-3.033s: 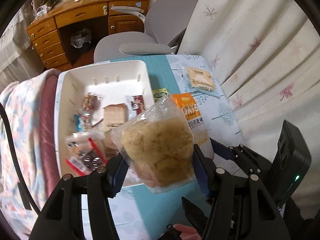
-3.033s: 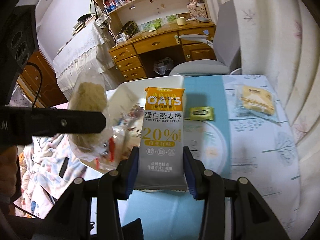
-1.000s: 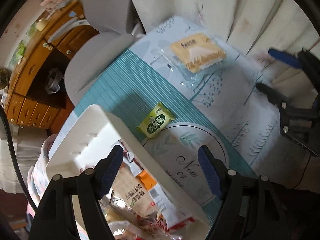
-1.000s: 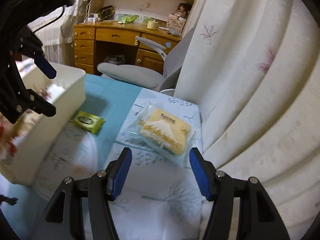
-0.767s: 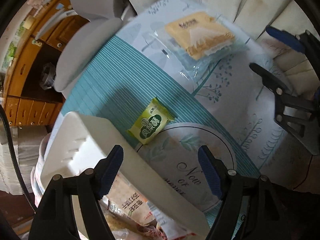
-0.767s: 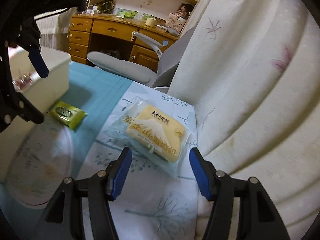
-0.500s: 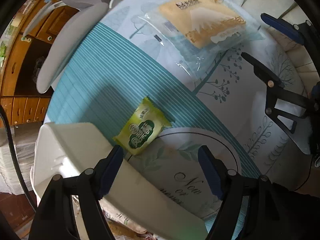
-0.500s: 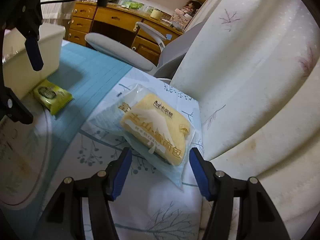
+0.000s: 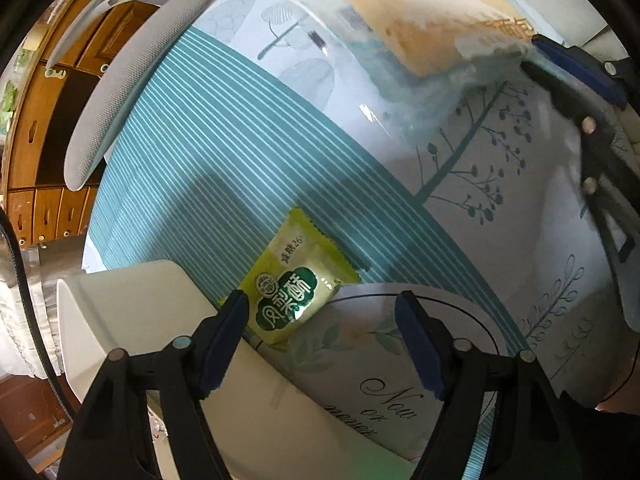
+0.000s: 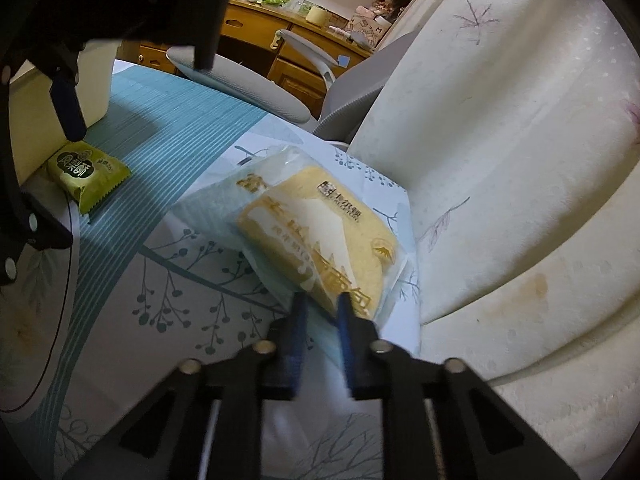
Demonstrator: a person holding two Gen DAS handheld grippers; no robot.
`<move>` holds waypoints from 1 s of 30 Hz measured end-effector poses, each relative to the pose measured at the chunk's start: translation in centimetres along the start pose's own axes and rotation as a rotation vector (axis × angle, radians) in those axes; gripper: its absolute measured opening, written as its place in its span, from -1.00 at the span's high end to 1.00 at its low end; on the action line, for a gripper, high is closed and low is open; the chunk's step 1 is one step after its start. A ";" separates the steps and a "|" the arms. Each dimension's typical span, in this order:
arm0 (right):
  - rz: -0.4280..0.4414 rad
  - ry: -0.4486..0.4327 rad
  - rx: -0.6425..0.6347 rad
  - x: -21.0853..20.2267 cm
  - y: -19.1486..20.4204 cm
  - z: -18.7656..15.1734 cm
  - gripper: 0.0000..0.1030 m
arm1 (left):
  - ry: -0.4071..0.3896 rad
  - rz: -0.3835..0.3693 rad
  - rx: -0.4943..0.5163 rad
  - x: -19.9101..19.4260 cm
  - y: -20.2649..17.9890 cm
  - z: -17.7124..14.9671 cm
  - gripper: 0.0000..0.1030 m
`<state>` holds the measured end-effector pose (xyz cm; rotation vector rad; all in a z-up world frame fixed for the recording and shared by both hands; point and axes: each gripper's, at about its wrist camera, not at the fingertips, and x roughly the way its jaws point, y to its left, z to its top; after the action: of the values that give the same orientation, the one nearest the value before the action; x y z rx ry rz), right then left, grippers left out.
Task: Organize snacks
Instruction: 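Grasp the yellow-green packet with the left tool while the right tool grasps the clear bread bag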
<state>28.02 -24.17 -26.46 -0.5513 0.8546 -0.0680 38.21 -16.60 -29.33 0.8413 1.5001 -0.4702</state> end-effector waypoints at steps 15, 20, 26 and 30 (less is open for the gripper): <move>0.182 0.123 0.270 -2.6 -2.8 -0.2 0.97 | -0.054 0.031 -0.059 -1.0 1.0 -0.3 0.49; 0.308 0.175 0.421 -4.7 -3.5 -1.1 0.97 | -0.079 0.007 -0.109 -1.7 1.7 -0.4 0.69; 0.412 0.198 0.520 -7.2 -3.9 -1.9 0.98 | -0.114 -0.069 -0.205 -2.7 3.7 -0.6 0.81; 0.453 0.194 0.537 -8.6 -4.1 -2.3 0.98 | -0.159 -0.140 -0.251 -4.1 4.5 -2.2 0.89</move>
<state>21.29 -26.29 -19.67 0.1604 1.0828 0.0642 39.80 -13.03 -24.21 0.4937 1.4400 -0.4309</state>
